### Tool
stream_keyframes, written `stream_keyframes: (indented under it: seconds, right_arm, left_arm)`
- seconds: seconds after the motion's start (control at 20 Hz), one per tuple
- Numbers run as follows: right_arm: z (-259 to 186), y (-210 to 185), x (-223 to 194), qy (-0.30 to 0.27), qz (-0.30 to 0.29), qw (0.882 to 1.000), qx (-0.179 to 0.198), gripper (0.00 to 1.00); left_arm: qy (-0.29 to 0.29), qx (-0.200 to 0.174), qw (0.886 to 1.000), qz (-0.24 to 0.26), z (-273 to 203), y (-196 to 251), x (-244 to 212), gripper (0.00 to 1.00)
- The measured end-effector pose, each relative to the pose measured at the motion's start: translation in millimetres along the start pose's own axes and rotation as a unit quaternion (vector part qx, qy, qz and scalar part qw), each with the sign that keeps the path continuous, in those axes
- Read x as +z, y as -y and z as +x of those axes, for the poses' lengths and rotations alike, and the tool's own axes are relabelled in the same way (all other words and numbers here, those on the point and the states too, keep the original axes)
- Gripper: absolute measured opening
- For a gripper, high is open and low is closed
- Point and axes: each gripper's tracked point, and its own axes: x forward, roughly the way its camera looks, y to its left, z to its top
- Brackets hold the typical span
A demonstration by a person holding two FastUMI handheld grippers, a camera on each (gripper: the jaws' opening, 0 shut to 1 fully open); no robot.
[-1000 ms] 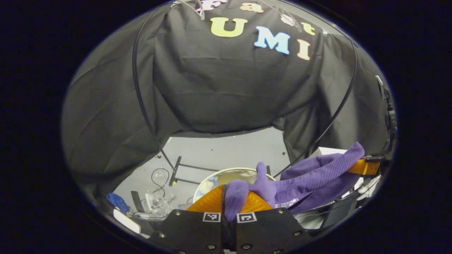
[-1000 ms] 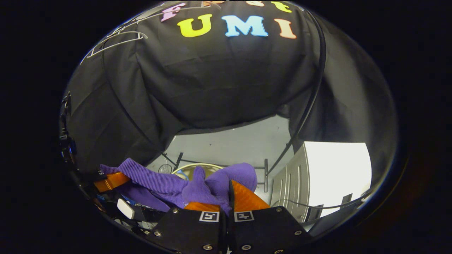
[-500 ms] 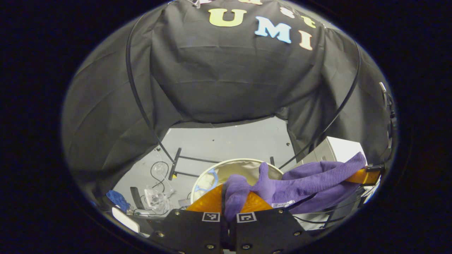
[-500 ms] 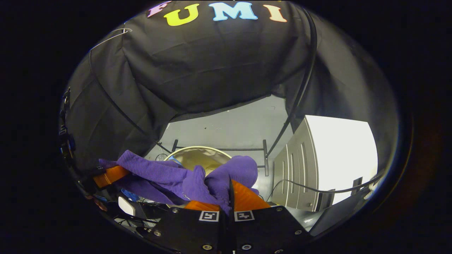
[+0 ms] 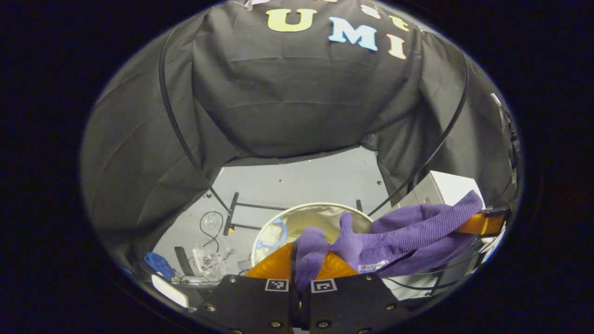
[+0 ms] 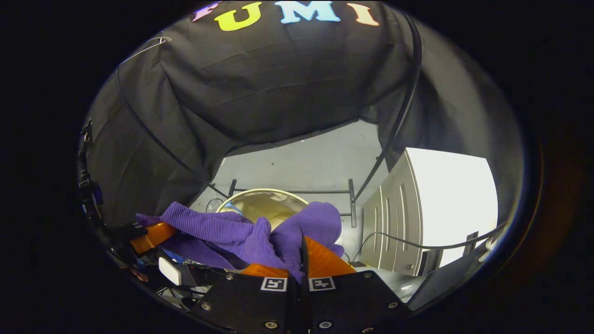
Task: Grasp the clothes on the hanger with both hands and then place them into the laundry hamper below.
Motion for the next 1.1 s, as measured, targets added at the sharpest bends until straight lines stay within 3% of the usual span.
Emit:
stream_keyframes:
  seconds: [0.25,0.4,0.5,0.55,0.6,0.8,0.85,1.0,1.1]
  right_arm:
    - [-6.3,-4.7,-5.3,-0.019,-0.008,1.0,-0.005,0.06]
    - [-11.2,-10.4,-6.2,-0.029,-0.014,0.999,-0.003,0.1]
    - [-16.7,-16.4,-3.1,-0.03,-0.006,1.0,0.004,0.15]
    - [-20.7,-19.9,2.0,-0.027,-0.001,1.0,0.009,0.23]
    - [-24.1,-22.7,6.8,-0.023,0.001,1.0,0.011,0.28]
    - [-40.8,-7.7,28.1,0.006,-0.009,1.0,-0.009,0.78]
    - [-47.0,0.4,35.0,0.016,-0.007,1.0,-0.019,0.95]
    - [-64.6,26.5,52.0,0.045,0.002,0.998,-0.041,0.96]
    - [-79.1,46.9,64.9,0.069,0.011,0.996,-0.054,0.96]
  left_arm:
    - [-0.009,-0.008,1.0,-0.013,1.3,3.9,-6.6,0.02]
    - [-0.007,-0.001,1.0,0.016,-2.9,-0.2,-6.5,0.08]
    - [0.0,-0.005,1.0,0.019,-11.3,0.8,-0.4,0.08]
    - [0.005,-0.011,1.0,0.012,-16.0,1.7,1.7,0.1]
    - [0.008,-0.012,1.0,0.008,-19.1,0.0,4.0,0.26]
    - [0.02,-0.003,1.0,0.005,-20.9,-7.9,8.1,0.63]
    - [0.022,0.003,1.0,0.009,-20.3,-10.4,8.6,0.72]
    - [0.032,0.012,0.999,0.031,-29.8,-10.3,22.9,0.96]
    - [0.043,0.014,0.998,0.044,-41.9,-4.5,37.5,0.97]
